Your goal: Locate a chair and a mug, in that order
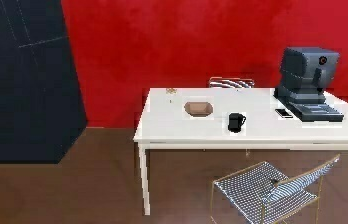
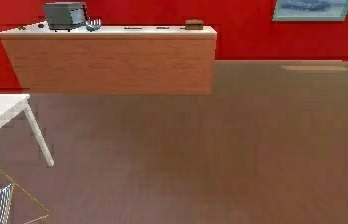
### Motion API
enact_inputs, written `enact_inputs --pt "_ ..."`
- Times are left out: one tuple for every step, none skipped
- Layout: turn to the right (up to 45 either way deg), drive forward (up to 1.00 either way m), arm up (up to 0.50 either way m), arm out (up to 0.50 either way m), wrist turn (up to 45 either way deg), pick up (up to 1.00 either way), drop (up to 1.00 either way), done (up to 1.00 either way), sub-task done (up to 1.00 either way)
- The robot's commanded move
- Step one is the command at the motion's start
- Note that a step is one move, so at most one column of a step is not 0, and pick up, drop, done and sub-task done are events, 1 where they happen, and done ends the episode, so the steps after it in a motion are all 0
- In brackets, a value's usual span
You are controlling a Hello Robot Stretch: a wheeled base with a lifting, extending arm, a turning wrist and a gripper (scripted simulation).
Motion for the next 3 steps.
enact_inputs --pt "30.0 0.00 0.00 0.00 0.0 0.00 0.00 0.00 0.00" --pt "0.0 0.00 0.00 0.00 0.0 0.00 0.00 0.00 1.00" --pt "-27.0 0.00 0.00 0.00 0.0 0.00 0.00 0.00 0.00"
